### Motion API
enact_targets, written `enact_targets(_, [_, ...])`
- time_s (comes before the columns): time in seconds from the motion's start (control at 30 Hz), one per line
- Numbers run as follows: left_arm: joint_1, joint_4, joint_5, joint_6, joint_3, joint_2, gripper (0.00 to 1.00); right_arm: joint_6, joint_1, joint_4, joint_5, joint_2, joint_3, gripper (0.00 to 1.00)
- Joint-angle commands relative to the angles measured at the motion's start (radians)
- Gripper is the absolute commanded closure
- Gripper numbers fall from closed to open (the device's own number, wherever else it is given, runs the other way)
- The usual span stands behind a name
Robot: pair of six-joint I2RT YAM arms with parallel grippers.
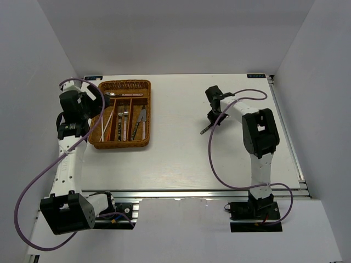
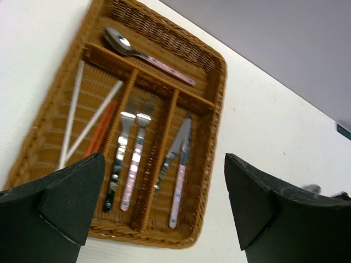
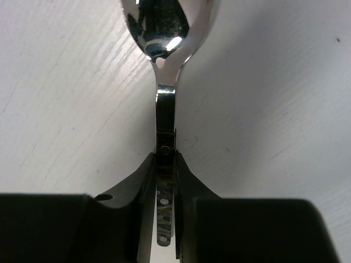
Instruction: Sort the eating utensils into containers
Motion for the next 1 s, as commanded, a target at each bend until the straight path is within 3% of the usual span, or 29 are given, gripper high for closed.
enact_targets(0.0, [-0.034, 0.044, 0.094, -0.031, -0.025, -0.046, 0.02, -0.114, 0.017, 0.175, -0.059, -0.077, -0.174, 1.00])
enact_targets(0.07, [-0.071, 0.080, 0.182, -0.072, -0.043, -0.038, 0.02, -0.318, 0.068, 0.297, -0.062, -0.200, -0.237, 1.00])
enact_targets(0.1, [-0.130, 0.094, 0.202, -0.084, -0.057, -0.023, 0.02, -0.422, 0.095, 0.467, -0.114, -0.243, -0.313, 1.00])
enact_targets(0.13, [-0.166, 0.111, 0.220, -0.100, -0.062, -0.014, 0.02, -0.627, 0.106, 0.546, -0.204, -0.318, -0.349, 1.00])
enact_targets(0.17, [-0.222, 0.140, 0.225, -0.106, -0.066, -0.005, 0.02, -0.724, 0.115, 0.616, -0.454, -0.352, -0.386, 1.00])
enact_targets(0.2, [-0.300, 0.155, 0.230, -0.113, -0.069, 0.021, 0.02, -0.797, 0.124, 0.688, -0.543, -0.386, -0.433, 1.00])
enact_targets(0.27, [-0.364, 0.208, 0.227, -0.153, -0.083, 0.051, 0.02, -0.932, 0.163, 0.671, -0.713, -0.461, -0.447, 1.00])
enact_targets(0.33, [-0.447, 0.232, 0.166, -0.170, -0.085, 0.084, 0.02, -1.000, 0.204, 0.561, -0.791, -0.504, -0.411, 1.00])
enact_targets(0.4, [-0.519, 0.255, 0.139, -0.182, -0.086, 0.110, 0.02, -1.060, 0.276, 0.440, -0.739, -0.523, -0.354, 1.00])
enact_targets(0.57, [-0.586, 0.255, 0.050, -0.189, -0.066, 0.163, 0.02, -1.063, 0.370, 0.370, -0.713, -0.563, -0.296, 1.00])
enact_targets(0.63, [-0.593, 0.277, 0.049, -0.196, -0.074, 0.169, 0.06, -1.061, 0.410, 0.356, -0.678, -0.576, -0.279, 1.00])
enact_targets(0.73, [-0.602, 0.263, 0.044, -0.190, -0.066, 0.186, 0.35, -1.046, 0.445, 0.359, -0.633, -0.599, -0.268, 1.00])
enact_targets(0.77, [-0.606, 0.258, 0.041, -0.190, -0.065, 0.190, 0.57, -1.046, 0.451, 0.358, -0.624, -0.601, -0.263, 1.00])
enact_targets(0.83, [-0.608, 0.248, 0.041, -0.189, -0.065, 0.196, 0.80, -1.035, 0.454, 0.353, -0.572, -0.601, -0.256, 1.00])
enact_targets(0.87, [-0.608, 0.249, 0.042, -0.189, -0.068, 0.195, 0.96, -1.032, 0.454, 0.344, -0.555, -0.599, -0.245, 1.00])
enact_targets(0.97, [-0.609, 0.258, 0.026, -0.190, -0.080, 0.180, 1.00, -1.025, 0.453, 0.343, -0.501, -0.586, -0.239, 1.00])
